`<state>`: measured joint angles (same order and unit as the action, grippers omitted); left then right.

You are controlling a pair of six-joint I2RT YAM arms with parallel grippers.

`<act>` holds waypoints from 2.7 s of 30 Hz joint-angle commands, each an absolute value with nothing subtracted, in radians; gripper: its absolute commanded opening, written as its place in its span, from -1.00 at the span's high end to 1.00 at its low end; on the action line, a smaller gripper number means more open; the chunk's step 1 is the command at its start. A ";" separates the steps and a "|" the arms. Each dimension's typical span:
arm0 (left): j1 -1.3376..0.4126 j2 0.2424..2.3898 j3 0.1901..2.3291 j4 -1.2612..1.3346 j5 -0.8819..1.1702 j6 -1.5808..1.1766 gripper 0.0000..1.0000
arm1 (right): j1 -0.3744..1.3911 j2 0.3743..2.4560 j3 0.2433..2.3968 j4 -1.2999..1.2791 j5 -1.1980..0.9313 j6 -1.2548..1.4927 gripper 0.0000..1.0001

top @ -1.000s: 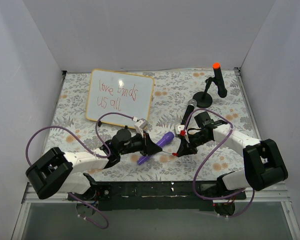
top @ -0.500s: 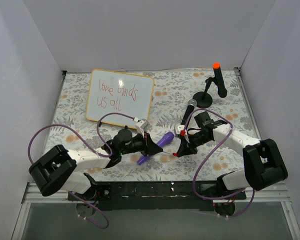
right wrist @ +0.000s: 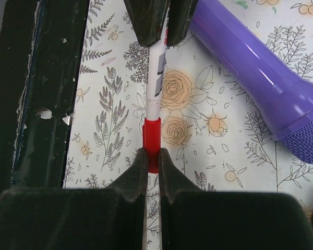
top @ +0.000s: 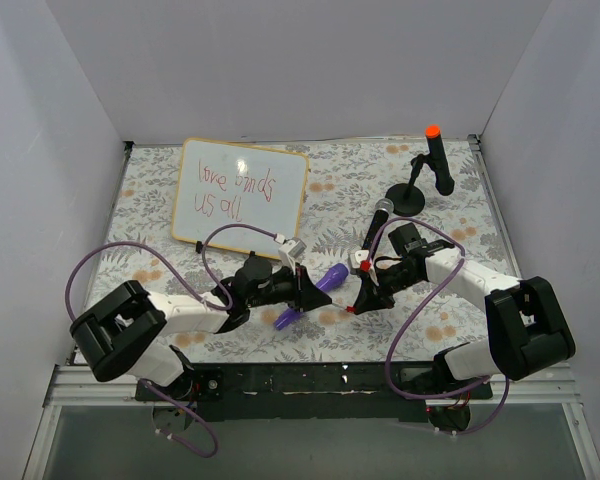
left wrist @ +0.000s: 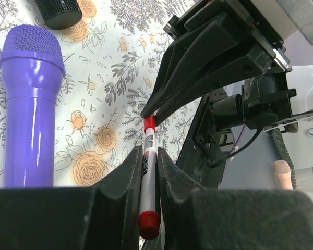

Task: Write a sentence on the whiteboard
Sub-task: Close the whiteboard marker at the center of the board.

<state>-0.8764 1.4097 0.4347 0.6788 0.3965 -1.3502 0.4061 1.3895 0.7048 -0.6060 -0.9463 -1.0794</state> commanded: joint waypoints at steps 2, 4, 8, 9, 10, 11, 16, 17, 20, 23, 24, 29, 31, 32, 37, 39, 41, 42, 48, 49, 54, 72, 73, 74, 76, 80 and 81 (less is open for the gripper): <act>-0.900 1.433 0.465 0.735 0.397 -1.344 1.00 | 0.410 1.393 0.712 -0.617 -0.988 -1.081 0.97; -0.913 1.451 0.462 0.764 0.385 -1.339 1.00 | 0.410 1.393 0.716 -0.620 -0.996 -1.078 0.97; -0.945 1.485 0.462 0.818 0.362 -1.324 1.00 | 0.410 1.393 0.722 -0.627 -1.008 -1.078 0.97; -0.951 1.492 0.463 0.825 0.359 -1.321 1.00 | 0.410 1.393 0.724 -0.629 -1.009 -1.078 0.97; -0.956 1.500 0.465 0.845 0.354 -1.316 1.00 | 0.410 1.393 0.727 -0.630 -1.014 -1.078 0.97; -0.962 1.523 0.466 0.854 0.353 -1.315 1.00 | 0.408 1.390 0.729 -0.632 -1.019 -1.078 0.97; -0.977 1.583 0.474 0.913 0.356 -1.301 1.00 | 0.407 1.381 0.729 -0.638 -1.026 -1.080 0.97; -0.980 1.589 0.472 0.922 0.356 -1.301 1.00 | 0.407 1.381 0.729 -0.638 -1.026 -1.081 0.97; -0.983 1.601 0.466 0.943 0.354 -1.293 1.00 | 0.407 1.378 0.729 -0.638 -1.025 -1.083 0.97; -0.983 1.597 0.465 0.945 0.341 -1.273 1.00 | 0.407 1.379 0.724 -0.632 -1.014 -1.081 0.97; -0.983 1.595 0.463 0.942 0.334 -1.267 1.00 | 0.407 1.381 0.721 -0.626 -1.011 -1.077 0.97; -0.985 1.582 0.457 0.910 0.319 -1.201 1.00 | 0.408 1.390 0.718 -0.621 -1.003 -1.072 0.87; -0.986 1.577 0.445 0.914 0.316 -1.172 1.00 | 0.407 1.396 0.719 -0.620 -1.003 -1.069 0.83; -0.986 1.574 0.440 0.916 0.314 -1.164 1.00 | 0.407 1.399 0.719 -0.620 -1.002 -1.069 0.82; -0.986 1.569 0.423 0.943 0.319 -1.128 1.00 | 0.408 1.413 0.721 -0.623 -1.008 -1.068 0.74; -0.988 1.574 0.423 0.956 0.321 -1.123 1.00 | 0.410 1.416 0.719 -0.626 -1.008 -1.066 0.71; -0.988 1.577 0.419 0.968 0.327 -1.118 1.00 | 0.410 1.420 0.719 -0.626 -1.008 -1.068 0.69; -0.988 1.578 0.417 0.986 0.328 -1.118 1.00 | 0.410 1.424 0.719 -0.626 -1.008 -1.069 0.69; -0.988 1.594 0.405 1.037 0.345 -1.111 1.00 | 0.414 1.433 0.721 -0.630 -1.008 -1.074 0.57; -0.988 1.597 0.403 1.040 0.347 -1.111 1.00 | 0.416 1.433 0.721 -0.630 -1.006 -1.074 0.56; -0.989 1.600 0.396 1.060 0.351 -1.112 1.00 | 0.416 1.439 0.723 -0.632 -1.005 -1.075 0.54; -0.991 1.588 0.388 1.071 0.354 -1.103 1.00 | 0.425 1.453 0.738 -0.656 -1.005 -1.091 0.80; -0.989 1.592 0.390 1.071 0.356 -1.103 1.00 | 0.425 1.454 0.741 -0.666 -1.008 -1.092 0.91; -0.992 1.595 0.396 1.069 0.359 -1.100 1.00 | 0.425 1.456 0.747 -0.673 -1.011 -1.094 0.97; -1.003 1.603 0.406 1.048 0.362 -1.080 1.00 | 0.423 1.460 0.776 -0.725 -1.044 -1.109 0.97; -1.020 1.660 0.448 1.046 0.377 -1.057 1.00 | 0.425 1.460 0.818 -0.813 -1.107 -1.187 0.97; -1.023 1.672 0.463 1.058 0.382 -1.057 1.00 | 0.425 1.457 0.819 -0.821 -1.115 -1.195 0.97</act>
